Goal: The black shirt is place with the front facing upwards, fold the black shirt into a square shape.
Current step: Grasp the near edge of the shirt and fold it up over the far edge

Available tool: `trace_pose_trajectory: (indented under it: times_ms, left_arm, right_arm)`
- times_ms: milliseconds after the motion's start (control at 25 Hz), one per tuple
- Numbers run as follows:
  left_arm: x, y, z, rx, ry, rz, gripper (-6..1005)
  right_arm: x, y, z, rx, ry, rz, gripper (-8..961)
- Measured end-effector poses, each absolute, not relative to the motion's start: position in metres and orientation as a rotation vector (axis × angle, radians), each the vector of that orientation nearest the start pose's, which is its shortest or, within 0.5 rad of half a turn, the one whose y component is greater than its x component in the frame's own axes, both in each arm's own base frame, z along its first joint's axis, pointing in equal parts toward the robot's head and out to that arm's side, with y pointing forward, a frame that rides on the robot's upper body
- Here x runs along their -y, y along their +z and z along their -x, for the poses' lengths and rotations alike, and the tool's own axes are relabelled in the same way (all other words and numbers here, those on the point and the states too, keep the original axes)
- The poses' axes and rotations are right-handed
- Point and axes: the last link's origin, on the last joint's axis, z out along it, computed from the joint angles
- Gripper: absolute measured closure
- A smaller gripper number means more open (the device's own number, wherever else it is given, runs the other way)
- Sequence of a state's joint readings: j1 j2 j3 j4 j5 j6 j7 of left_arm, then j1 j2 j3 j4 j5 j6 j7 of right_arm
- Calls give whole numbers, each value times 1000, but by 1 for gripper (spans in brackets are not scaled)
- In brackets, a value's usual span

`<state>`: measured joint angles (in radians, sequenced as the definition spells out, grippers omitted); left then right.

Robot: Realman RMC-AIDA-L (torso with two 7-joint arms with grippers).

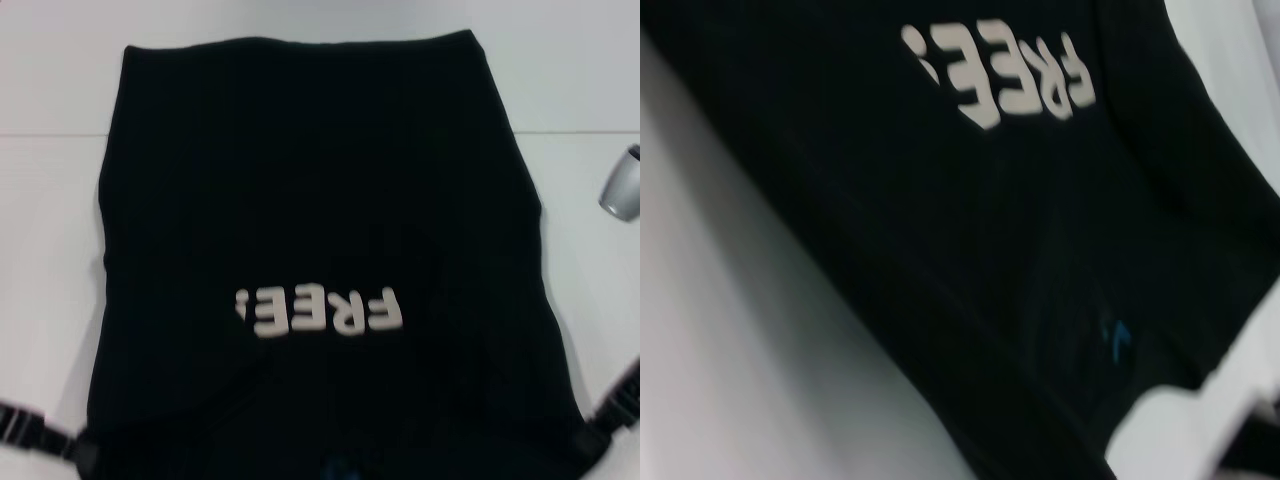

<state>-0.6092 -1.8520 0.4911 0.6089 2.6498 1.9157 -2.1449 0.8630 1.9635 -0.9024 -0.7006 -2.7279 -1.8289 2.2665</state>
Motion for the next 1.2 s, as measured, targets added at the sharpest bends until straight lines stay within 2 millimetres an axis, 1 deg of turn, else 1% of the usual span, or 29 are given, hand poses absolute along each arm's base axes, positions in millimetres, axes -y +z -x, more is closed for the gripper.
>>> trace_pose_trajectory:
  times_ms: [80, 160, 240, 320, 400, 520, 640, 720, 840, 880, 920, 960, 1000, 1080, 1200]
  left_arm:
    - [-280, 76, 320, 1916, 52, 2666, 973]
    - [-270, 70, 320, 1950, 127, 2710, 973]
    - [-264, 67, 321, 1973, 169, 2723, 973]
    - [-260, 65, 322, 1985, 177, 2731, 973]
    - [-258, 64, 321, 1979, 178, 2753, 973]
    - [-262, 64, 318, 1953, 172, 2770, 973]
    - [-278, 69, 309, 1905, 61, 2762, 973]
    - [-293, 74, 303, 1882, -51, 2709, 973]
    - [-320, 83, 297, 1873, -225, 2557, 973]
    - [-320, 83, 297, 1873, -225, 2557, 973]
    - [-330, 88, 296, 1861, -292, 2495, 973]
    - [-349, 98, 297, 1835, -433, 2359, 973]
    - [-356, 101, 297, 1824, -484, 2309, 973]
    - [-372, 110, 301, 1793, -640, 2165, 972]
    - [-385, 110, 305, 1765, -781, 2036, 972]
  right_arm:
    - [-339, 31, -242, -1401, -739, 2878, 895]
    - [-327, 29, -243, -1394, -798, 2943, 894]
    - [-317, 24, -245, -1389, -872, 2988, 894]
    - [-310, 16, -247, -1392, -905, 3003, 894]
    - [-308, 10, -248, -1401, -885, 3005, 893]
    - [-314, 10, -248, -1431, -774, 2983, 894]
    - [-326, 19, -247, -1496, -556, 2920, 895]
    - [-338, 28, -247, -1541, -363, 2850, 895]
    - [-357, 43, -247, -1595, -56, 2719, 895]
    - [-363, 48, -248, -1605, 40, 2674, 895]
    - [-369, 54, -248, -1614, 159, 2620, 895]
    - [-372, 58, -250, -1620, 234, 2576, 894]
    - [-378, 63, -252, -1616, 317, 2524, 894]
    - [-385, 70, -257, -1608, 444, 2430, 894]
    - [-393, 71, -263, -1581, 616, 2313, 894]
